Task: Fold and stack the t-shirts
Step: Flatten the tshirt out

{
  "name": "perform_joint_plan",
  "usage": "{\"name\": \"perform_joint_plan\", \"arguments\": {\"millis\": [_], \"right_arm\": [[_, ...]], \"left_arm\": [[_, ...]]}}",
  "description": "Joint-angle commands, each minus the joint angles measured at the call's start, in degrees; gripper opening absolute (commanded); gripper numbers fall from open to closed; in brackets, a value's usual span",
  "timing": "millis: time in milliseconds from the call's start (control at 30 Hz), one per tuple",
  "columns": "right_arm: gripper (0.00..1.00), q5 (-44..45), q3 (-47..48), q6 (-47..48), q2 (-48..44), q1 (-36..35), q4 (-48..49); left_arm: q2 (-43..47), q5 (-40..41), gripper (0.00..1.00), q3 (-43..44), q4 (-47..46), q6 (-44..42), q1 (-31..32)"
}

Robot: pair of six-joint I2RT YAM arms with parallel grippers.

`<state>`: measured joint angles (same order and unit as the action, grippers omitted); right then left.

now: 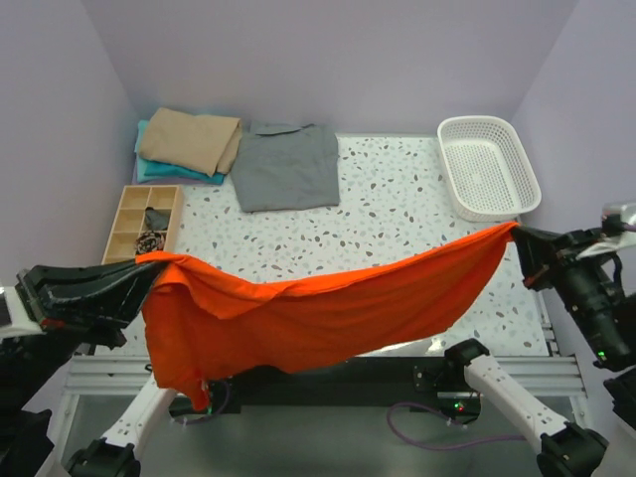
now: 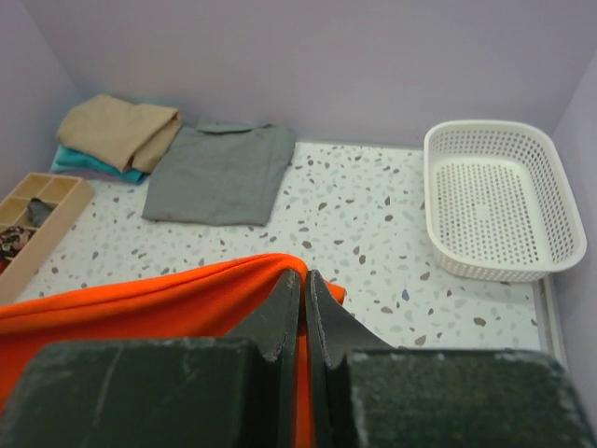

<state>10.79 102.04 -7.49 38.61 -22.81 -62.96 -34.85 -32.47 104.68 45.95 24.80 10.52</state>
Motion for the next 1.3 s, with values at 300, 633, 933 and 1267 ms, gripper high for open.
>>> {"name": "perform_joint_plan", "arguments": {"millis": [300, 633, 933, 1267], "right_arm": [[0.0, -0.42, -26.96, -0.51, 11.04, 0.22, 17.51], [0.0, 6.69, -38.05, -4.38, 26.76, 0.22, 34.03], [0.0, 9.43, -29.8, -4.55, 48.45, 4.34, 43.79], [0.0, 6.18, -19.08, -4.38, 65.52, 9.27, 46.08]], "left_arm": [[-14.42, 20.34, 0.0, -29.7, -17.73, 1.57, 0.02], [-35.0, 29.47, 0.0, -43.07, -38.55, 4.03, -0.07], [-64.53, 30.8, 0.0, -27.01, -46.92, 2.28, -0.15], [-86.86, 24.74, 0.0, -8.46, -48.42, -0.44, -2.08]]}}
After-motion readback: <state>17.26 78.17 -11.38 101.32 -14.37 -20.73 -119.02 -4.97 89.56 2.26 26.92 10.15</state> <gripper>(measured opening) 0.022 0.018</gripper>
